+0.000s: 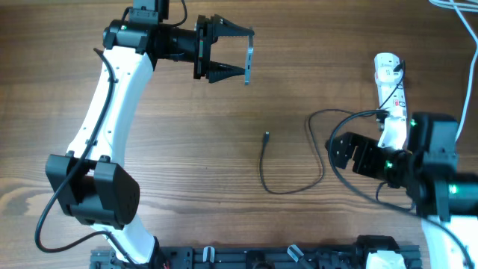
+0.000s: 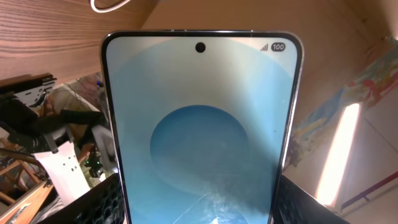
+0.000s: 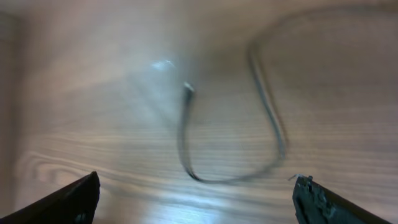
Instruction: Plug charger to phone and switch on socket
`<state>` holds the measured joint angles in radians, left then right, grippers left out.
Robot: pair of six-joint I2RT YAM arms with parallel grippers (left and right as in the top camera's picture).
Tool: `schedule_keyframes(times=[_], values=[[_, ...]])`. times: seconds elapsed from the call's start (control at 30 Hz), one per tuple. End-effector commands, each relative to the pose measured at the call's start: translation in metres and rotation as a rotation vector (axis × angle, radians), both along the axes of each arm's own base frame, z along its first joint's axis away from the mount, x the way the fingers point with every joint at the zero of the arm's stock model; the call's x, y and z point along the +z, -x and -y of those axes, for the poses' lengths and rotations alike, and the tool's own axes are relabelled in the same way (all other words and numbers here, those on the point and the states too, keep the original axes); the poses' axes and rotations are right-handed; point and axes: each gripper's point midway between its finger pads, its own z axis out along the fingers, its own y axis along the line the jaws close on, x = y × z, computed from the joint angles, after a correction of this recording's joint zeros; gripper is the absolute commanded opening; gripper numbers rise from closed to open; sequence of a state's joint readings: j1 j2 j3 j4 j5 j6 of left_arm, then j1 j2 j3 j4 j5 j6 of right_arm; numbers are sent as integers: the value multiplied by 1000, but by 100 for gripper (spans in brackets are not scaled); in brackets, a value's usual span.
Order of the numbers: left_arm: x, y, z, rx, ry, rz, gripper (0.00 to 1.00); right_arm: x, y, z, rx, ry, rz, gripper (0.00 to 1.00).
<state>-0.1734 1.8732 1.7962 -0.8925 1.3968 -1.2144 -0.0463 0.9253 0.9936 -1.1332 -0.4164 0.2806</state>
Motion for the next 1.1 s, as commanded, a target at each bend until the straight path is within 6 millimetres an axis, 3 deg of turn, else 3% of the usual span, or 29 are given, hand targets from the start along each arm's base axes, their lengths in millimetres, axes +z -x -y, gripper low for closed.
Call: schedule_keyframes(times=[0.0, 0.1, 0.2, 0.27, 0.33, 0.43, 0.53, 0.6, 0.77, 1.07], values=[[21, 9, -4, -16, 40, 31, 61, -5, -3, 19, -38, 110, -96, 100], [21, 9, -4, -16, 40, 31, 61, 22, -17, -17, -8, -135, -40, 100], [21, 9, -4, -16, 41, 31, 61, 52, -21, -48, 167, -290, 77, 100], [21, 9, -4, -16, 40, 31, 61, 53, -21, -43, 152, -207, 78, 99], [20, 9, -4, -14, 37, 35, 62, 67, -18, -38, 144, -66, 100, 99], [11, 2, -5, 25, -16, 44, 60, 109, -10, -45, 142, 80, 139, 99], [7, -1, -5, 43, -41, 48, 60, 137, -9, -65, 164, 189, 163, 98], [5, -3, -5, 52, -54, 50, 59, 148, -17, -92, 159, 217, 190, 91], [3, -4, -6, 59, -63, 52, 59, 161, -43, -151, 194, 288, 255, 92], [-3, -9, -7, 89, -104, 58, 58, 168, -99, -199, 111, 228, 352, 90]])
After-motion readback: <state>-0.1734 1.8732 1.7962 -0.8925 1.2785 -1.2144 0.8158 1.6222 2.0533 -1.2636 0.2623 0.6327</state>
